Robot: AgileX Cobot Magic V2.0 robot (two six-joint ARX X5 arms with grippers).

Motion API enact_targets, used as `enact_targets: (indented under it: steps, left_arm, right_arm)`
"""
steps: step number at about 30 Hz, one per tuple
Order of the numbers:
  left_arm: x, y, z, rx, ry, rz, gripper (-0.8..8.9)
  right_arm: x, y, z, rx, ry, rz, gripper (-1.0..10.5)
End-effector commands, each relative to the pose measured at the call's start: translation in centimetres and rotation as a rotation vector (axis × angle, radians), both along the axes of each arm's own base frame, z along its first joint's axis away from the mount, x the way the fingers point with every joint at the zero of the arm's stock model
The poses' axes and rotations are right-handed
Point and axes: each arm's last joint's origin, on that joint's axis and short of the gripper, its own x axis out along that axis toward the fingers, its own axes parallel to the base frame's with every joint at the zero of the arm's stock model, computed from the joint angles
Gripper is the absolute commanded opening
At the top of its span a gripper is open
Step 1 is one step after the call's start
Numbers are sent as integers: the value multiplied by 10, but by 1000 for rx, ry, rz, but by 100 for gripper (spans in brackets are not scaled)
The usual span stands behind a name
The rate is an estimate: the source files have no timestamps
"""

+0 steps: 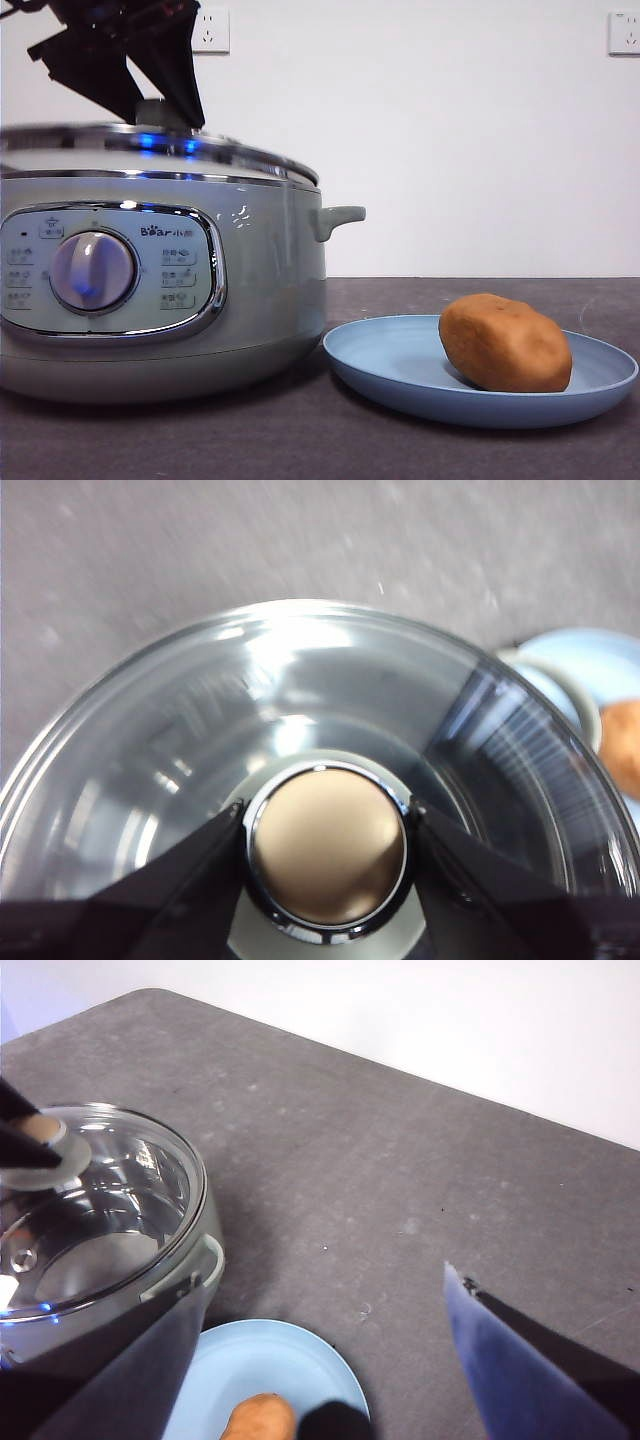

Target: Take the potato out from the steamer,put the potato on the plate,close the lid

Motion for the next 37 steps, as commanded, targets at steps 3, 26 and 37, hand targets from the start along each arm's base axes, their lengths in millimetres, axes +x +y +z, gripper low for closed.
enact_targets:
  steps: [3,26,37]
  left_arm:
    - [-2,-3,2,-30,-38,-1,-9]
    - [-5,1,-7,25,13,55,409]
    - [-2,-1,-1,-8,-45,55,409]
  right_arm:
    - [0,0,1,11,-3,-6,407]
    - [0,0,1,13,-2,-2,406]
    - [0,0,1,13,-2,-2,406]
